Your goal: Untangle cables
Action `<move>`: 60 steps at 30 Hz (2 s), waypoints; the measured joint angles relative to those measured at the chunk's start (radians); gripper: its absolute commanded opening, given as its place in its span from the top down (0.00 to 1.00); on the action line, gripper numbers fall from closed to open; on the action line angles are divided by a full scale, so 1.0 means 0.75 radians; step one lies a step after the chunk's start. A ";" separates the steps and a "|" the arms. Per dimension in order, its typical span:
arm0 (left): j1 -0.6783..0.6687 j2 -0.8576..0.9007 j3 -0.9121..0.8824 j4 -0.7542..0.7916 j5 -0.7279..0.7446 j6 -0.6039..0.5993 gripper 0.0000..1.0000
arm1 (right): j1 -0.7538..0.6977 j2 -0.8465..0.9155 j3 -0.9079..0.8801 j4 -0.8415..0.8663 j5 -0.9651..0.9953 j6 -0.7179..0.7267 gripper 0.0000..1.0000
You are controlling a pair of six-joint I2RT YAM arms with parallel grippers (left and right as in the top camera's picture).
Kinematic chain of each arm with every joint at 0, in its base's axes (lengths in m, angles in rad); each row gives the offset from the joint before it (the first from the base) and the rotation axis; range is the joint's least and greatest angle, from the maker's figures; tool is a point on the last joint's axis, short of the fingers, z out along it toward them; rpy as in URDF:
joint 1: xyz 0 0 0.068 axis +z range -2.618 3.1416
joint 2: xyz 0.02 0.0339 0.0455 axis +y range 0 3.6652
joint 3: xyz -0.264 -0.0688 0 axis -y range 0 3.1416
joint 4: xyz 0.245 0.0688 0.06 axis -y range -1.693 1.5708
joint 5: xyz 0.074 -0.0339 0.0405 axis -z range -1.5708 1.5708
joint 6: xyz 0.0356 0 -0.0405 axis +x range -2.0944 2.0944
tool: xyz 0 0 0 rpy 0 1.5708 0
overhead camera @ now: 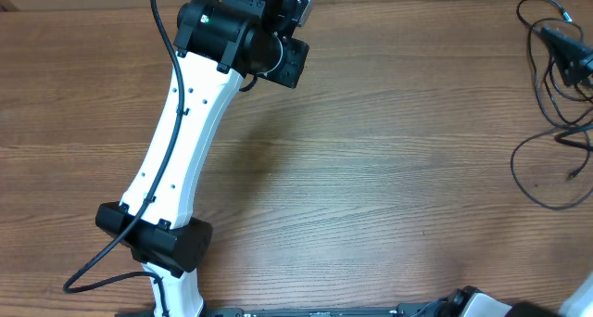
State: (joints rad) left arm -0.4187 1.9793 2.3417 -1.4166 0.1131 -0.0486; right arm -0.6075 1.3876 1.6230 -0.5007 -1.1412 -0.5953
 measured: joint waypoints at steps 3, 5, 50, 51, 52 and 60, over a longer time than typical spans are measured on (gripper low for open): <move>0.001 0.000 0.000 -0.001 0.004 0.010 0.52 | 0.035 -0.085 0.000 0.051 0.022 0.139 0.00; 0.000 0.000 0.000 -0.001 0.004 0.027 0.52 | 0.047 -0.151 0.000 0.089 0.073 0.192 0.00; 0.000 0.001 -0.235 0.124 0.060 0.148 0.53 | 0.746 -1.174 -1.121 0.493 0.953 0.791 0.00; 0.000 0.001 -0.235 0.123 0.061 0.148 0.53 | 0.789 -1.199 -1.134 0.498 0.989 0.788 0.00; 0.000 0.001 -0.235 0.118 0.064 0.147 0.53 | 0.837 -1.228 -1.148 0.500 1.026 0.782 0.00; 0.000 0.001 -0.235 0.052 0.069 0.070 0.53 | 0.996 -1.438 -1.248 0.489 1.284 0.757 0.00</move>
State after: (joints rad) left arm -0.4187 1.9797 2.1651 -1.3777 0.1650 0.0036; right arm 0.1394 0.3088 0.6872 -0.1337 -0.1780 -0.0273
